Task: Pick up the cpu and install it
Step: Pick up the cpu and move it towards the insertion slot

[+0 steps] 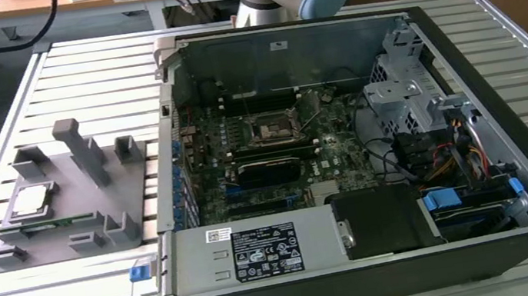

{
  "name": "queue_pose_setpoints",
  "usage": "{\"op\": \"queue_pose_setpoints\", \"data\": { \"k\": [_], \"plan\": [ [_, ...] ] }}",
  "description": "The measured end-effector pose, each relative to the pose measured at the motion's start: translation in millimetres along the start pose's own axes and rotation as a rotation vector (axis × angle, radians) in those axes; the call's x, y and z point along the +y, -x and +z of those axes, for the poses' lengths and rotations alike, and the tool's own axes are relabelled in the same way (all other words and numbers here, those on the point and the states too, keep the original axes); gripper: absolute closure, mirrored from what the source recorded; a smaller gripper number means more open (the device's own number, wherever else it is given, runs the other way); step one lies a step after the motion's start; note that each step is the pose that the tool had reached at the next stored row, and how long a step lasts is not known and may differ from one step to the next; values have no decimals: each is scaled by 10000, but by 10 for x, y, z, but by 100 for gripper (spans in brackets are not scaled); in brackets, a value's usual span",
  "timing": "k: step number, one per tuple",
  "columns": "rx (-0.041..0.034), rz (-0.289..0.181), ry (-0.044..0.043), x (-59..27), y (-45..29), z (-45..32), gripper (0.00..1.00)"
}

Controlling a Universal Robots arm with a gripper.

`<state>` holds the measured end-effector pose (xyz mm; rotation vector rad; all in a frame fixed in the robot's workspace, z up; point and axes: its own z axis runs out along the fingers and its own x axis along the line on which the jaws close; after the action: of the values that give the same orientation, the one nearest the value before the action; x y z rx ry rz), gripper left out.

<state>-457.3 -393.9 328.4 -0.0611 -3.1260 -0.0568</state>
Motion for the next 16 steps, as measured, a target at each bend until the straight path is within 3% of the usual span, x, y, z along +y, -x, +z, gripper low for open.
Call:
{"op": "queue_pose_setpoints", "data": {
  "k": [3, 5, 7, 10, 11, 14, 16],
  "plan": [
    [7, -2, 16, -11, 0, 37, 84],
    [18, 0, 19, -16, 0, 59, 71],
    [41, -1, 34, -20, 1, 81, 71],
    [76, 1, 62, -30, 1, 118, 53],
    [94, 2, 61, -33, 1, 133, 53],
    [114, 2, 64, -45, 2, 178, 36],
    [134, 4, 74, -48, 2, 202, 30]
  ]
}}
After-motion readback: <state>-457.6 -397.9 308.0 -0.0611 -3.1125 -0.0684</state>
